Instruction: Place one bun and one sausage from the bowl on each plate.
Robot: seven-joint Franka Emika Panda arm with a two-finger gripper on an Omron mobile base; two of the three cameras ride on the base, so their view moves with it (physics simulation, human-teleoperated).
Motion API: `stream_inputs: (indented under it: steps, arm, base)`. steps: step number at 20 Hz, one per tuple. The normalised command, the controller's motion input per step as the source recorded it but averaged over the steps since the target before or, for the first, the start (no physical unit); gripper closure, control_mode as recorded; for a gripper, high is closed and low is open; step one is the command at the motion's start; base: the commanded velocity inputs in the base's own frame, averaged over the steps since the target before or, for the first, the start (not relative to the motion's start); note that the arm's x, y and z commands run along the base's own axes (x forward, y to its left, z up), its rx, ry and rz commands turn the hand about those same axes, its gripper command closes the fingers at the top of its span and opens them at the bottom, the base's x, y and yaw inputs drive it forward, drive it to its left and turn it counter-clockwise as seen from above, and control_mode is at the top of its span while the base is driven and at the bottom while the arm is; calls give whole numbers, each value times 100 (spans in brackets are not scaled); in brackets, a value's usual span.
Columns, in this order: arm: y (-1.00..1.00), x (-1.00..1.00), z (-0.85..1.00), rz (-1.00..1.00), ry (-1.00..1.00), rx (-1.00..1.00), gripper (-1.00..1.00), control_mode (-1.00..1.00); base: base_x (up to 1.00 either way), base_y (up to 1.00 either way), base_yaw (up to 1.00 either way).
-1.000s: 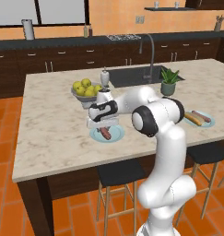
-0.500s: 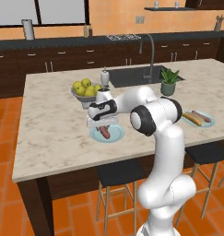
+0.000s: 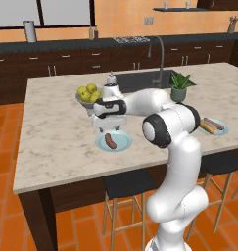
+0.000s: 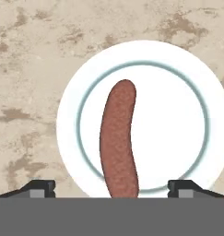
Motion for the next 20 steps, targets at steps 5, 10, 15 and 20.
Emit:
stream_inputs:
  steps: [5, 10, 15, 20]
  arm:
    - [-37, -100, 73, 0, -5, 1, -100, -100]
    - [-40, -100, 26, 0, -8, 4, -100, -100]
    - [-60, -100, 6, 0, -12, 5, -100, -100]
    - [-38, -88, 83, 0, -5, 0, -100, -100]
  base:
    - [0, 0, 0]
    - [0, 0, 0]
    - [0, 0, 0]
    - [0, 0, 0]
